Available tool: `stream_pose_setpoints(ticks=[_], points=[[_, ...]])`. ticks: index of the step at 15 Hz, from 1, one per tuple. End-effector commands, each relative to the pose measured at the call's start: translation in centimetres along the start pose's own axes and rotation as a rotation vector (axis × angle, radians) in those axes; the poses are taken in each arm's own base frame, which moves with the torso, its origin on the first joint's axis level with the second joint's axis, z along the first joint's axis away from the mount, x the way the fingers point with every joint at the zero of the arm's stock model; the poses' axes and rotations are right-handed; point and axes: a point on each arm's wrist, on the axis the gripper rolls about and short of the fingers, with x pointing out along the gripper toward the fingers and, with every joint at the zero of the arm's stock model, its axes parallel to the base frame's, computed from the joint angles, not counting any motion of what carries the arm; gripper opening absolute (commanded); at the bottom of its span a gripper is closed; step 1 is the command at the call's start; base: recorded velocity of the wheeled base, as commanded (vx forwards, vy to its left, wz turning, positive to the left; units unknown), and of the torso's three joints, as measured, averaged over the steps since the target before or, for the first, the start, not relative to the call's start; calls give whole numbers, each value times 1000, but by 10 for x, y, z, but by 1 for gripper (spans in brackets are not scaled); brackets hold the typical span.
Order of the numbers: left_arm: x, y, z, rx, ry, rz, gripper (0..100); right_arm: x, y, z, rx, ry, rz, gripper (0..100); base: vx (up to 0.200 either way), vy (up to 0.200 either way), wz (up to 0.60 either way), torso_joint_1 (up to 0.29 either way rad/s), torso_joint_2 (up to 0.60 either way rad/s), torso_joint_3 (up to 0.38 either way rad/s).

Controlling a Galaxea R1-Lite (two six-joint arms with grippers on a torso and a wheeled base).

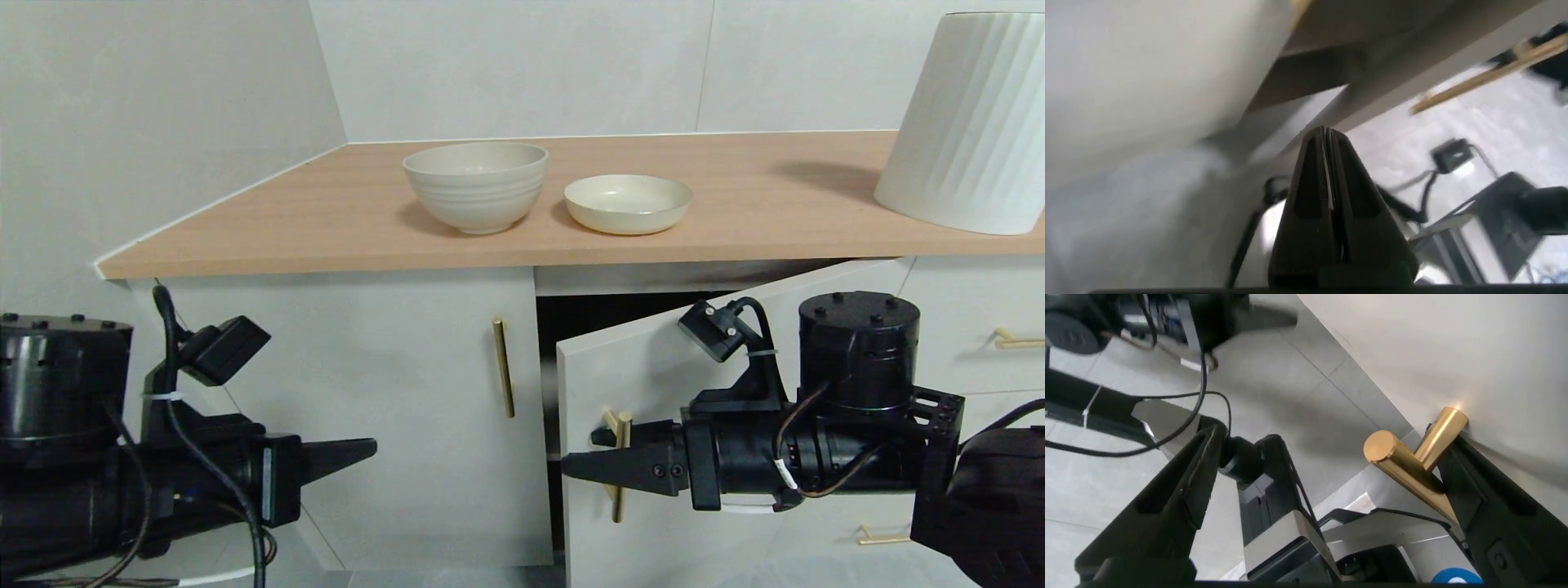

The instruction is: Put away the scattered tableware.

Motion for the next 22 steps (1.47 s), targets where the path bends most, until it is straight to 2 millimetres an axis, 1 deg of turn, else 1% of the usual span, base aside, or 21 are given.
stream_pose_setpoints(ticks=[1,3,4,5,8,9,11,13,15,17,20,22], points=[[32,-10,10,30,40,-60,0,0,0,-1,4,5,-1,100,0,0,0,0,0,0],[51,-18,12,57,48,-102,0,0,-1,-2,6,5,-3,100,0,0,0,0,0,0],[56,-20,9,64,55,-118,0,0,-1,-2,6,5,-3,100,0,0,0,0,0,0],[74,-25,-4,62,98,-153,0,0,-2,-3,11,9,-7,100,0,0,0,0,0,0],[105,-38,-27,96,35,-275,0,-2,-1,-4,11,9,-7,100,0,0,0,0,0,0],[116,-39,-31,76,0,-303,0,-1,-1,-5,13,11,-8,100,0,0,0,0,0,0],[139,-33,-39,74,-55,-321,0,-2,-1,-4,9,7,-6,100,0,0,0,0,0,0],[157,-29,-42,86,-122,-319,0,-2,-2,-7,2,1,-1,100,0,0,0,0,0,0],[165,-32,-42,107,-208,-347,0,-3,-3,-10,-10,-13,7,100,0,0,0,0,0,0],[167,-37,-42,122,-250,-377,0,-4,-3,-10,-14,-18,5,100,0,0,0,0,0,0],[166,-41,-39,138,-297,-407,0,-10,-3,-14,-9,-20,-11,100,0,0,0,0,0,0],[166,-44,-39,142,-305,-419,0,-16,-6,-17,-52,-25,-40,100,0,0,0,0,0,0]])
